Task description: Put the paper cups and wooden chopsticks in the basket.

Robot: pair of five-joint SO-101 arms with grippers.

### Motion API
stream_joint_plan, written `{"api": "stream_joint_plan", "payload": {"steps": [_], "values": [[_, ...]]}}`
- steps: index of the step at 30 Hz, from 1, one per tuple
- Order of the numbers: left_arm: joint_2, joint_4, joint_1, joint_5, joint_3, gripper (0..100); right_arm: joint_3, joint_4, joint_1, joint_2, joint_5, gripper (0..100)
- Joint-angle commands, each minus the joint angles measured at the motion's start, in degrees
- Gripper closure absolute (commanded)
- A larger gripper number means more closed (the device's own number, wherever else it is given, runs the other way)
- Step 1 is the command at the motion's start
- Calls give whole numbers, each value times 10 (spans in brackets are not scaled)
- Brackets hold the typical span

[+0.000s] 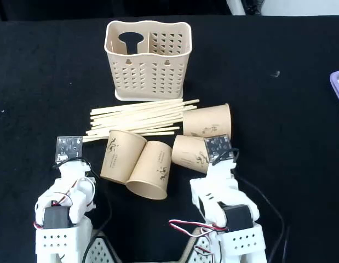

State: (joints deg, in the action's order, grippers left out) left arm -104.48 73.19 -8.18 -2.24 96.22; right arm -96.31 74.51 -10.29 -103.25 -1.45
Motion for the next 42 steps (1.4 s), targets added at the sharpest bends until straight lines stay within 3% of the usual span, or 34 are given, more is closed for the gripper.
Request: {"api": "stream_joint_plan", "payload": {"steps": [1,12,17,22,28,32,36,42], "values": [[-4,-1,3,5,12,970,-1,3,4,-53,-4,984],[-4,-1,3,5,12,970,14,-10,-11,-52,-2,984],[-4,-1,3,5,12,970,122,18,-8,-51,-2,983],[-4,-1,3,5,12,970,226,-62,35,-52,3,983],[-4,-1,3,5,12,970,271,-189,71,-52,130,922],[-4,-1,7,4,12,970,290,-170,74,-38,68,823],[-4,-1,5,4,12,970,322,-155,84,42,33,832],[-4,-1,6,5,12,970,451,-88,83,287,-21,828]]}}
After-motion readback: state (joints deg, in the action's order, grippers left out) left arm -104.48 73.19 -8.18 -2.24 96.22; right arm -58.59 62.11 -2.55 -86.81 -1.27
